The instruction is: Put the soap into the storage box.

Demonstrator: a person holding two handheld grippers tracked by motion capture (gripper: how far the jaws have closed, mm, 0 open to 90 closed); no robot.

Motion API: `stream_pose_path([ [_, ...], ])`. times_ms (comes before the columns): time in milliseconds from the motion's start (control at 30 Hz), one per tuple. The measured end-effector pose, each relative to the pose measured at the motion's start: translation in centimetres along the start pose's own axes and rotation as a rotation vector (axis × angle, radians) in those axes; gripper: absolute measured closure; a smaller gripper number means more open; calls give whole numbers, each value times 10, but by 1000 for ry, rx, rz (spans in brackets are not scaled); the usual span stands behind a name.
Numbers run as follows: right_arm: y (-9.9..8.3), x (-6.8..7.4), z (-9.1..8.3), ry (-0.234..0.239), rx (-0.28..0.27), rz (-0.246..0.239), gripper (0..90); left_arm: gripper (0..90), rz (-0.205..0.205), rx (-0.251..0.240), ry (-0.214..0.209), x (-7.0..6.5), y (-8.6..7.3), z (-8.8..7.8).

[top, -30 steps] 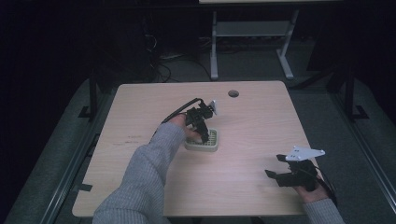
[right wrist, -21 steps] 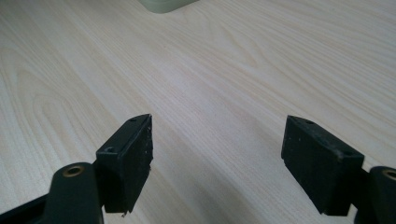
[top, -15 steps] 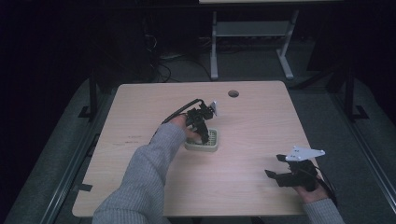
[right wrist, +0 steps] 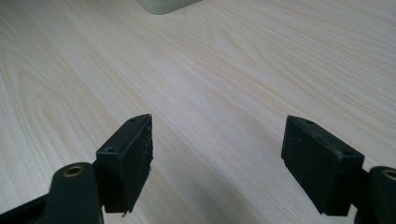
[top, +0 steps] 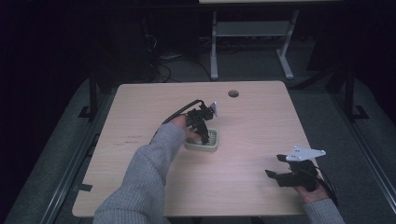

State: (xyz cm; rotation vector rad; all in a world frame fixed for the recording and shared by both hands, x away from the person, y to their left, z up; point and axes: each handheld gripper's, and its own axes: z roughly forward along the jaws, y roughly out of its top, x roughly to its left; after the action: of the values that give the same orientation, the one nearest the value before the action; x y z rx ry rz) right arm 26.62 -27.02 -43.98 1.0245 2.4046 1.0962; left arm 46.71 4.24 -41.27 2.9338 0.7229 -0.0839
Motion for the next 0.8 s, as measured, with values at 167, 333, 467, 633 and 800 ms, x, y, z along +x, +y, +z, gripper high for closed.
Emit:
stream_pose_path([
  [167, 0, -1, 0, -1, -1, 0, 243, 232, 0, 1, 1, 0, 0, 0],
  [333, 0, -1, 0, -2, -1, -1, 243, 231, -4, 2, -4, 1, 0, 0],
  [467, 0, -1, 0, -3, 0, -2, 243, 229, -7, 0, -7, 1, 0, 0],
  [633, 0, -1, 0, -3, -2, 0, 243, 224, -10, -13, -14, 2, -1, -3],
  [800, 1, -1, 1, -4, -2, -3, 243, 223, -12, -49, -24, 2, -3, -8],
])
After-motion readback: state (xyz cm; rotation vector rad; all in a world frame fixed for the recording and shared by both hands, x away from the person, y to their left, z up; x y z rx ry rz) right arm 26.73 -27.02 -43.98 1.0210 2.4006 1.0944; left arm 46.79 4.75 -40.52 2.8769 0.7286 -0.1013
